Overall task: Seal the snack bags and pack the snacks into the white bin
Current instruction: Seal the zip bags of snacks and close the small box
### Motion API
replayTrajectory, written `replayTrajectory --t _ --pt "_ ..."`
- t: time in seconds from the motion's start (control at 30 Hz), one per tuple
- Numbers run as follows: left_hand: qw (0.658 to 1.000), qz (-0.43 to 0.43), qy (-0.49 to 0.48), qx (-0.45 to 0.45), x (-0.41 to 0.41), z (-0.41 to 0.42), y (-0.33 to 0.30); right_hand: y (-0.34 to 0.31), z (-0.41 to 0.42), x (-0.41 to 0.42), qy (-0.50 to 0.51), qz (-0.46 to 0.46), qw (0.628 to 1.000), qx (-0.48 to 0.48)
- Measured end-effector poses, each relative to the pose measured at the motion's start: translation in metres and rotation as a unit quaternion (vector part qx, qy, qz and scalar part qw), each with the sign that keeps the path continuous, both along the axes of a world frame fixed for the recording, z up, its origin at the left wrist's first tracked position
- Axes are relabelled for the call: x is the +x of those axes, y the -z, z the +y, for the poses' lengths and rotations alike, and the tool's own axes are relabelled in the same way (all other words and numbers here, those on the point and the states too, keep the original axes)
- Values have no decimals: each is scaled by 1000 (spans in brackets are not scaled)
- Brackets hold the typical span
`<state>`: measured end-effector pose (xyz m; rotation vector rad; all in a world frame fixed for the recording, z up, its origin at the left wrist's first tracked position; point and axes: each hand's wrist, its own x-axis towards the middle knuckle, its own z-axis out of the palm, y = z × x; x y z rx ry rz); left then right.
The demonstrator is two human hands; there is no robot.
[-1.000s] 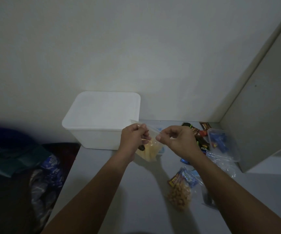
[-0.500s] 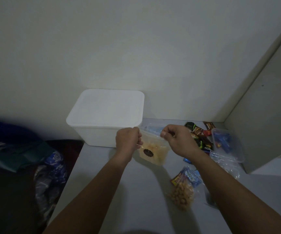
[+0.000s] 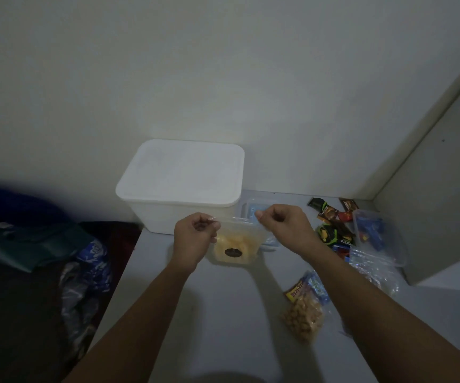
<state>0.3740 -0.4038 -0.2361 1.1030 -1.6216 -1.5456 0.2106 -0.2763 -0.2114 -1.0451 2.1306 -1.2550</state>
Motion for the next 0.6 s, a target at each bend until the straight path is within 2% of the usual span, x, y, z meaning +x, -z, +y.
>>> replayTrajectory --t 0.1,0.23,0.5,0.6 --pt "999 2 -23 42 5 -10 8 11 -11 1 8 -24 1000 12" --pt "996 -14 -36 76 8 -21 18 27 -31 3 45 1 998 48" --pt "991 -87 -58 86 7 -40 35 41 -62 8 74 2 994 85" --pt "987 -144 -63 30 3 -39 39 42 -64 4 88 -26 993 71"
